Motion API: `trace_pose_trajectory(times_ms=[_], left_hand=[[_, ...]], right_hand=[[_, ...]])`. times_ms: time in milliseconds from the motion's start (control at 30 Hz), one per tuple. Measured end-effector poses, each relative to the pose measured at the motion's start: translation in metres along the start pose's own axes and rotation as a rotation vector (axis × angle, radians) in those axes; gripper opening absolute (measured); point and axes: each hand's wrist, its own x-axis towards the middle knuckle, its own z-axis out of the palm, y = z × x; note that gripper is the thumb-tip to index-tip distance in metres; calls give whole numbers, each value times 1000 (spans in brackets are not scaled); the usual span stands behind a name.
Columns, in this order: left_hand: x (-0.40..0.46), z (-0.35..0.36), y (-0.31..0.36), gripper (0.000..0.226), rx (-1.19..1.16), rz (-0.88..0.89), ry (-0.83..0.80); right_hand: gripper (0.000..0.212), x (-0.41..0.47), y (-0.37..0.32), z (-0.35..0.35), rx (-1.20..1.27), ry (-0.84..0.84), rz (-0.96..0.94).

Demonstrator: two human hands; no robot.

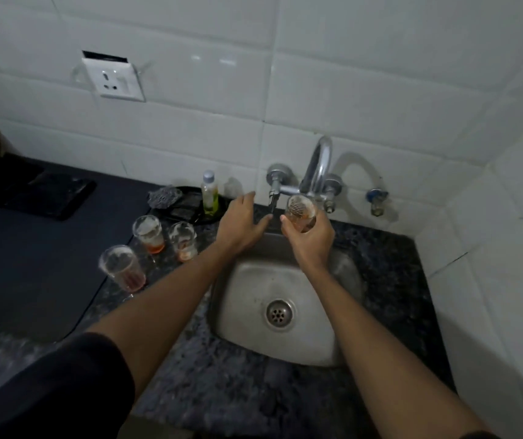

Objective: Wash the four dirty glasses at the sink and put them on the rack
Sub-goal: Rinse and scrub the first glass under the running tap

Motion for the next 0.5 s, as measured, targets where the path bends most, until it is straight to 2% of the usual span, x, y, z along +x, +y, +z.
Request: trace_pose_trajectory(times_ms=[167,333,500], left_hand=[[46,8,35,66,-119,-102,-16],[69,31,35,28,-93,-176,-21],[72,34,32,33,-84,-195,46]], right_hand=[[49,27,2,-14,-89,12,-77],[50,33,8,-21,-133,-1,-44],[49,22,6,-23,-106,0,-17]])
